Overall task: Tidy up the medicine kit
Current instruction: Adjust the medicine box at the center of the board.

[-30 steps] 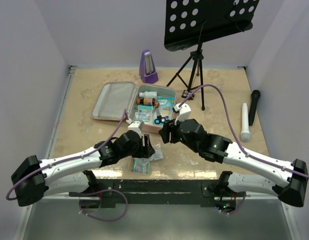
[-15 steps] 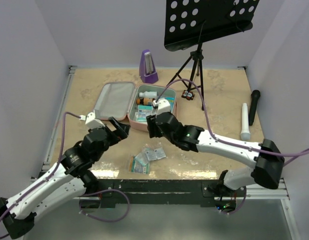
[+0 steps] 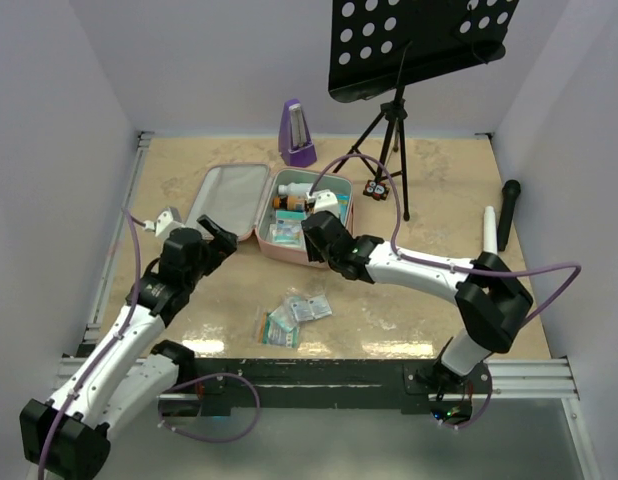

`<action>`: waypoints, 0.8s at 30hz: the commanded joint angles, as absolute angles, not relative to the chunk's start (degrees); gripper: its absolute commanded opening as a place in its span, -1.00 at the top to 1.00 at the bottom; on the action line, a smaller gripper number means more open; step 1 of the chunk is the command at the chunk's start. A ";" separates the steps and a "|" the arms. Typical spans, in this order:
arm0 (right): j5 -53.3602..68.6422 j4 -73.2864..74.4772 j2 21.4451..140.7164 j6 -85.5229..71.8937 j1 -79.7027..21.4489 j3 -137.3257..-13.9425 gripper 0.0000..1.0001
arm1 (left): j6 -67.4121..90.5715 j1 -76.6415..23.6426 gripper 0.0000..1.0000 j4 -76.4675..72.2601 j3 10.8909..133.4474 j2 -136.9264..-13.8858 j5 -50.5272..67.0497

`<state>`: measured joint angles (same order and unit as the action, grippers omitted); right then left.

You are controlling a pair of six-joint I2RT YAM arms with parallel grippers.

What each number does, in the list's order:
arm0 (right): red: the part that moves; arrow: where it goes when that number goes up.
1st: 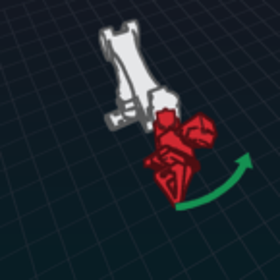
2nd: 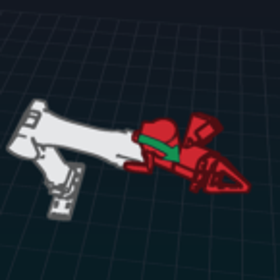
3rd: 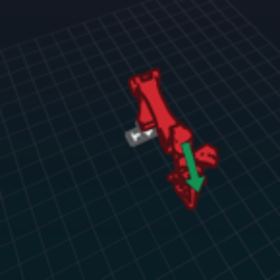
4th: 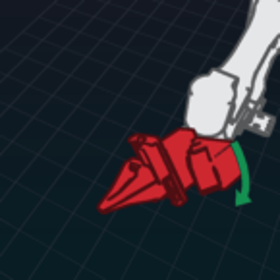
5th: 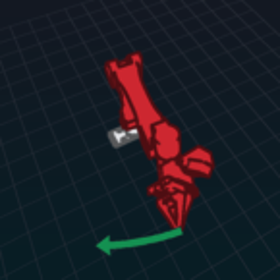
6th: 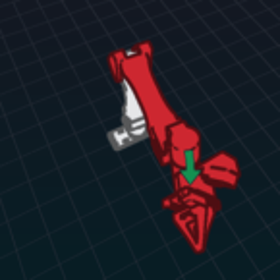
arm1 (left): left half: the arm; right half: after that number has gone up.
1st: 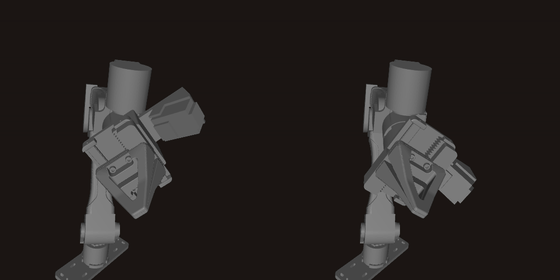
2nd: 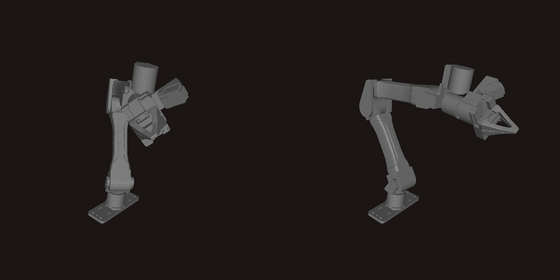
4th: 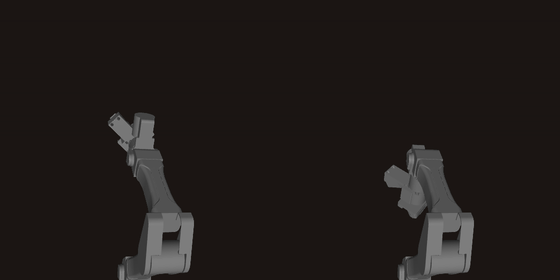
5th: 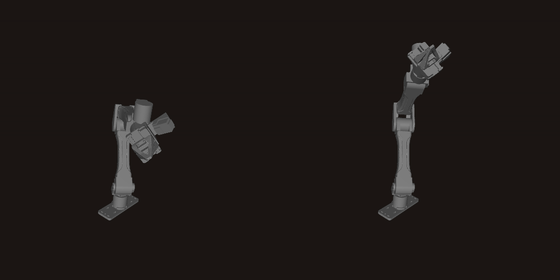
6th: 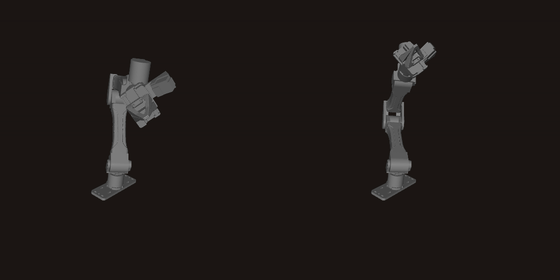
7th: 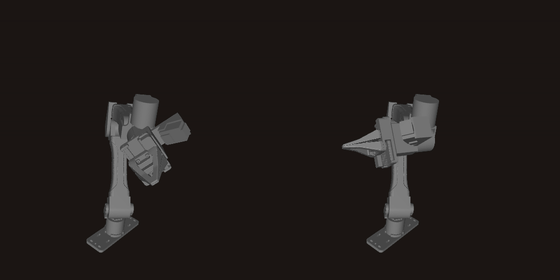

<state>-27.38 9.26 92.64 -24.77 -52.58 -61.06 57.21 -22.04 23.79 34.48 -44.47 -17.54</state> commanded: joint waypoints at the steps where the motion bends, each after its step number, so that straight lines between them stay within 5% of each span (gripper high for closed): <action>1: -26.98 7.12 94.48 -24.43 -52.74 -62.84 0.16 | 54.41 -14.35 -1.00 18.46 34.98 -44.82 -9.24; 24: -21.53 8.09 84.99 -29.18 -52.73 -49.22 0.23 | 49.04 14.32 -1.00 15.57 28.04 -49.13 10.54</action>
<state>-24.43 5.08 86.74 -27.68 -52.34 -51.66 50.46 11.99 19.40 29.08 -47.88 5.63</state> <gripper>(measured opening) 0.378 0.997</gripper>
